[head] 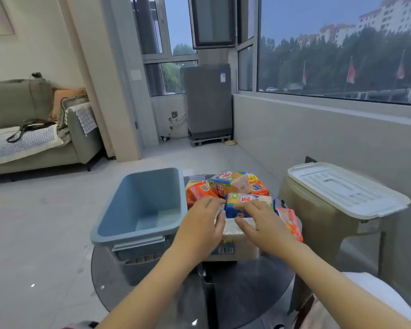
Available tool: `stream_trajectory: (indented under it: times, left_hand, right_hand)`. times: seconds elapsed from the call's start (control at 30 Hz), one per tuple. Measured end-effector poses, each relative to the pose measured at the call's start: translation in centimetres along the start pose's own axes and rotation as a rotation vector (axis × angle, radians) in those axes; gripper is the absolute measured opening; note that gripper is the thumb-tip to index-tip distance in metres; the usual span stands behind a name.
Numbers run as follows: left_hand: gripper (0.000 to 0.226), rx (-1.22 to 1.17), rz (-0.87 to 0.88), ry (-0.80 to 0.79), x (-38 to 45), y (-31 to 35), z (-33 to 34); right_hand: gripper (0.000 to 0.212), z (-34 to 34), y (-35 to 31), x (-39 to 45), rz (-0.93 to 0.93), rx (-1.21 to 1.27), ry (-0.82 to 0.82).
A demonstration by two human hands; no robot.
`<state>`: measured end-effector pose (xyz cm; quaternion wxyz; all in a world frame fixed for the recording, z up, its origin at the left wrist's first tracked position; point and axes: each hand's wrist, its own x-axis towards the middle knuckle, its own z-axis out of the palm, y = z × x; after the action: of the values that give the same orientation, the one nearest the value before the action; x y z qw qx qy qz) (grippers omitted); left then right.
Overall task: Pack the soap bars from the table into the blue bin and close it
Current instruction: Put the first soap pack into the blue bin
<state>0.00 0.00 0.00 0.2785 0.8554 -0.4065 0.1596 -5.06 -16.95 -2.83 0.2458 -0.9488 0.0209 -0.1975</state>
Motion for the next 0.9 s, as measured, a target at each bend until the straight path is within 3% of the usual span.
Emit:
stream_trajectory:
  times: [0.13, 0.33, 0.63, 0.83, 0.9]
  left_hand:
    - [0.039, -0.138, -0.079, -0.103, 0.8, -1.2, 2.6]
    - [0.039, -0.087, -0.111, -0.231, 0.7, -4.5, 5.5]
    - [0.05, -0.141, -0.046, -0.216, 0.8, -5.4, 5.5]
    - [0.072, -0.06, -0.088, -0.451, 1.2, -5.1, 4.7]
    - [0.073, -0.062, -0.096, -0.461, 1.0, -4.7, 4.4]
  right_hand:
    - [0.039, 0.9, 1.8, 0.8, -0.006, -0.004, -0.11]
    - [0.047, 1.2, 3.8, 0.8, -0.064, 0.061, -0.181]
    - [0.055, 1.1, 4.4, 1.0, -0.032, 0.095, -0.237]
    - [0.05, 1.0, 4.0, 0.3, -0.02, 0.1, -0.249]
    - [0.049, 0.9, 3.8, -0.2, -0.024, 0.098, -0.244]
